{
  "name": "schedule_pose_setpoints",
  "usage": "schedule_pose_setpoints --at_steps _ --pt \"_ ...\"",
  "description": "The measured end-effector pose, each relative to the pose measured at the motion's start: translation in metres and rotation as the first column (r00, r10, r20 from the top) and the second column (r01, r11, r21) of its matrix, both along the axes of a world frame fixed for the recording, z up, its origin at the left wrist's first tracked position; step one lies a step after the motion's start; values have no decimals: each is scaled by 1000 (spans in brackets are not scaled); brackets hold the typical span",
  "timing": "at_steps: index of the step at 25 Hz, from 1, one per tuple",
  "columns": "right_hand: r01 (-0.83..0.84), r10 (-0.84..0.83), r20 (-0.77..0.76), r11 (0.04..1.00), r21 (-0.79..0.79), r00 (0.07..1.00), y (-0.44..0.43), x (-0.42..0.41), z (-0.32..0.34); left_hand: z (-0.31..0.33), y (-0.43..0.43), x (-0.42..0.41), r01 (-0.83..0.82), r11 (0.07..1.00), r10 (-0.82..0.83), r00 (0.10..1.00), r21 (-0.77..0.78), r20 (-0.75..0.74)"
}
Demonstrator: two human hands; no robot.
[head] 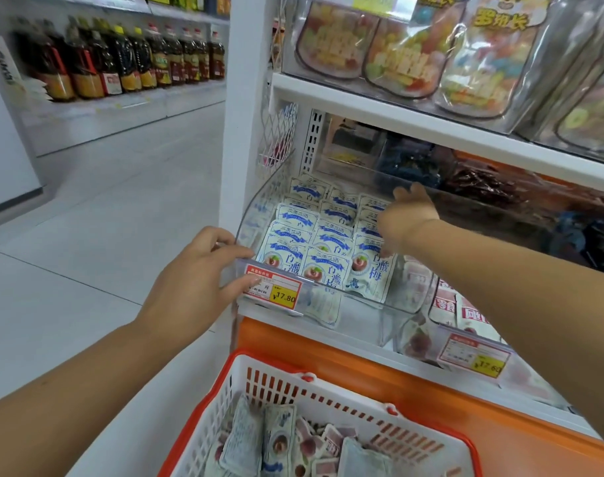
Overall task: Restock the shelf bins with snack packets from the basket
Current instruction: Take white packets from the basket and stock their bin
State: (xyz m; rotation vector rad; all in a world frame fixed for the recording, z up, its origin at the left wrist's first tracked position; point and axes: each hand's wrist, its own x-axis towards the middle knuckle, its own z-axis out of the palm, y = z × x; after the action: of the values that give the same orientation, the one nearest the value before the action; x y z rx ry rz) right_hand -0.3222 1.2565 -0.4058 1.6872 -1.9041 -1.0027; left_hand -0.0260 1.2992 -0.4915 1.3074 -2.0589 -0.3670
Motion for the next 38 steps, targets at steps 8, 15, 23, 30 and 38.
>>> schedule_pose_setpoints --at_steps 8,15,23,30,38 --pt "-44 626 556 685 -727 546 105 29 -1 -12 51 -6 -142 990 140 975 -1 -175" --pt "151 232 955 954 -260 182 229 74 -148 -107 132 -35 69 843 -125 990 534 69" --pt "460 -427 893 770 443 -144 247 49 -267 -195 148 -72 -31 649 -55 995 760 88" --pt "504 -426 840 672 542 -336 234 53 -278 -233 126 -96 -182 577 -20 972 797 236" --pt "522 -277 752 577 628 -598 235 49 -287 -219 136 -76 15 509 34 999 861 -38"
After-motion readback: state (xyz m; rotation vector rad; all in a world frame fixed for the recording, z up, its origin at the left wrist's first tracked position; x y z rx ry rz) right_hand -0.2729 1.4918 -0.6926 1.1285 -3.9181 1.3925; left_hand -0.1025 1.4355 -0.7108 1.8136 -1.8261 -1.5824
